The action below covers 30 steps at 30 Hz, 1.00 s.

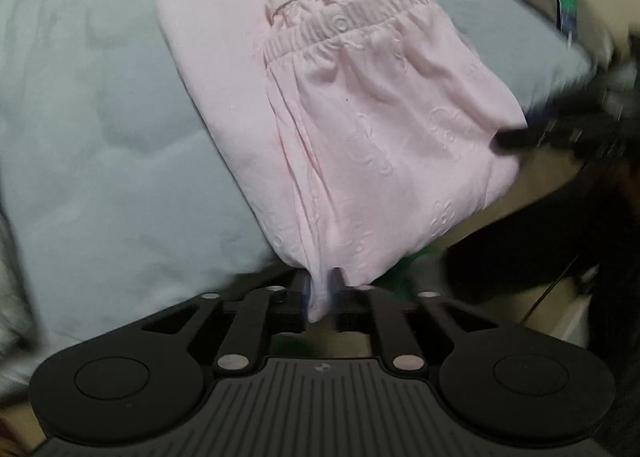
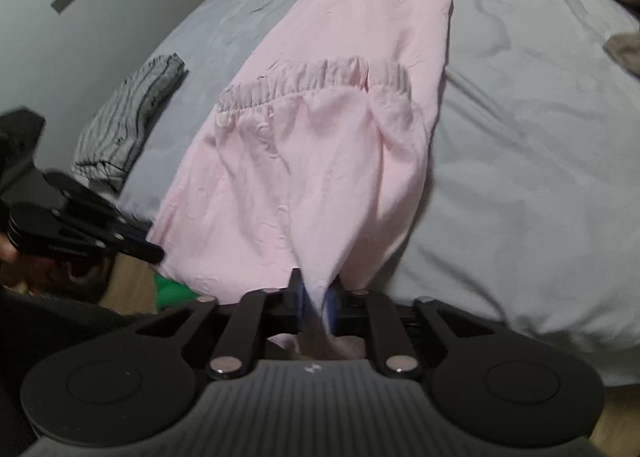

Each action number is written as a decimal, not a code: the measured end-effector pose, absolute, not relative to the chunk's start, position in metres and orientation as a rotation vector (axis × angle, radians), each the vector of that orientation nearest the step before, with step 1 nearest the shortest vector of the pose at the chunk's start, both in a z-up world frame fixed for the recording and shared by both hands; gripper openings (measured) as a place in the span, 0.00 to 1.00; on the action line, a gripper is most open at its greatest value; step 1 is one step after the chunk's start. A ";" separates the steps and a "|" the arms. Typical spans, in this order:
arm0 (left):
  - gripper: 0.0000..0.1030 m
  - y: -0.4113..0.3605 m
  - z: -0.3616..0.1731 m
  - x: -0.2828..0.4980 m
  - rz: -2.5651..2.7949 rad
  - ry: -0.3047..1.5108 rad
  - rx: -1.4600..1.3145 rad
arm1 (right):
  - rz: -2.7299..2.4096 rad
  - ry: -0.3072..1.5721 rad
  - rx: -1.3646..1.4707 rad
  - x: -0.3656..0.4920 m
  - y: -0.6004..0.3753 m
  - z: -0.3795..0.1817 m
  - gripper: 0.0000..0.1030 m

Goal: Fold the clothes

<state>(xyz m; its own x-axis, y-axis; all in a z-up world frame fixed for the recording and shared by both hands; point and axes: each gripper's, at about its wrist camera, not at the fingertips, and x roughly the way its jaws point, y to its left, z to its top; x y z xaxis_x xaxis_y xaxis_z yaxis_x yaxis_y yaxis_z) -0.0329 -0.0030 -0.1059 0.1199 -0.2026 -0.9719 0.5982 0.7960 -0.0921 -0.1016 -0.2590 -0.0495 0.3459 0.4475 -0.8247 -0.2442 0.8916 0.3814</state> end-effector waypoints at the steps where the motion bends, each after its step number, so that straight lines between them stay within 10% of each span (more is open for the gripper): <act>1: 0.27 -0.005 -0.100 -0.032 -0.585 1.303 0.411 | 0.439 1.107 0.182 -0.100 -0.261 -0.045 0.53; 5: 0.45 -0.001 -0.070 -0.015 -0.608 1.174 0.365 | 0.404 1.032 0.162 -0.079 -0.270 -0.033 0.54; 30: 0.45 -0.029 -0.120 0.060 -0.720 1.155 0.121 | 0.459 0.997 0.111 -0.004 -0.269 -0.080 0.68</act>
